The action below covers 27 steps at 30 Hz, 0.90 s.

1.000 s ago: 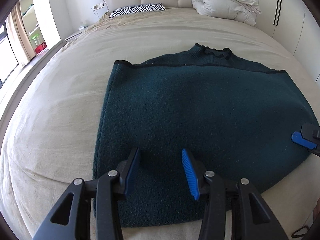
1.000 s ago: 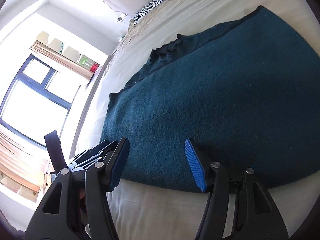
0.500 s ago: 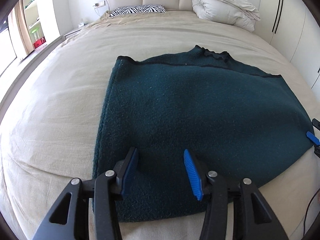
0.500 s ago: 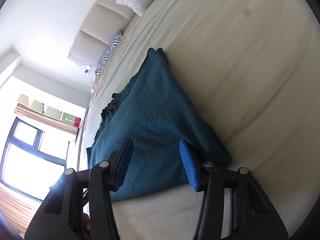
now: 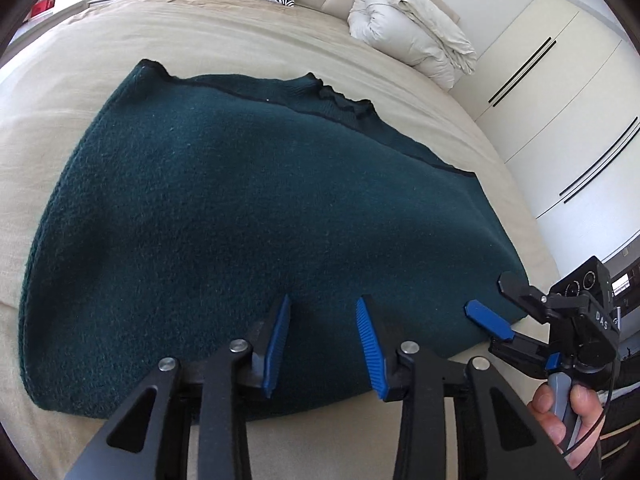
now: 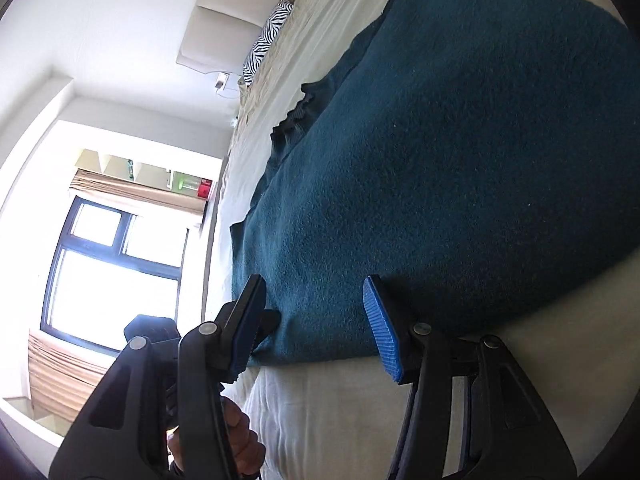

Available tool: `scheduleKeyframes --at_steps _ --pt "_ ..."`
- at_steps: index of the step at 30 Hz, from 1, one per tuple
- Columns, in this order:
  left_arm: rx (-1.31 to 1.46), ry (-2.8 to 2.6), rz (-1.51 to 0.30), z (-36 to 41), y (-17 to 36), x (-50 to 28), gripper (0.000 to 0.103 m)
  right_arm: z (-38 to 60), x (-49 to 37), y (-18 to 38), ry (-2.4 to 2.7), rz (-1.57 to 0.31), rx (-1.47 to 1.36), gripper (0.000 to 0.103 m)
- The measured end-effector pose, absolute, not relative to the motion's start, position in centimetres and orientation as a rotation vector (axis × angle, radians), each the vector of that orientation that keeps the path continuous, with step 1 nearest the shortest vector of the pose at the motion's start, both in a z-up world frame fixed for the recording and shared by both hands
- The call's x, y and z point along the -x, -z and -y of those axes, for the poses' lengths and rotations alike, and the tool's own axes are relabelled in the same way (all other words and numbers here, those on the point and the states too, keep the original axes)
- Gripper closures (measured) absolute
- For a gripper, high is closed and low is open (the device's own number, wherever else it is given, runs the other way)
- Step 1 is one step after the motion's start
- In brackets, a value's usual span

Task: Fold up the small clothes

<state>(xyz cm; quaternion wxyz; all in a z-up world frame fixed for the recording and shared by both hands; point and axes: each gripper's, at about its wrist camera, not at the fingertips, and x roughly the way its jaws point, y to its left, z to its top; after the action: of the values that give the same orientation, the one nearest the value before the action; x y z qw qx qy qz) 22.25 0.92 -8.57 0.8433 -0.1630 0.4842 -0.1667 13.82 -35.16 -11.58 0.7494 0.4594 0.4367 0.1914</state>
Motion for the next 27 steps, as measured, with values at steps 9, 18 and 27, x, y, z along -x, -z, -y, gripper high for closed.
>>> scheduleKeyframes --at_steps 9,18,27 --pt "0.467 0.345 -1.021 -8.1 10.3 -22.0 0.098 43.0 -13.0 13.4 -0.34 -0.809 -1.162 0.057" --pt "0.504 0.281 -1.005 -11.3 9.3 -20.3 0.097 52.3 -9.1 10.7 -0.081 -0.663 -1.139 0.052" --pt "0.479 0.321 -0.86 -9.3 3.1 -23.7 0.056 46.0 -15.7 6.5 -0.302 -0.67 -1.15 0.052"
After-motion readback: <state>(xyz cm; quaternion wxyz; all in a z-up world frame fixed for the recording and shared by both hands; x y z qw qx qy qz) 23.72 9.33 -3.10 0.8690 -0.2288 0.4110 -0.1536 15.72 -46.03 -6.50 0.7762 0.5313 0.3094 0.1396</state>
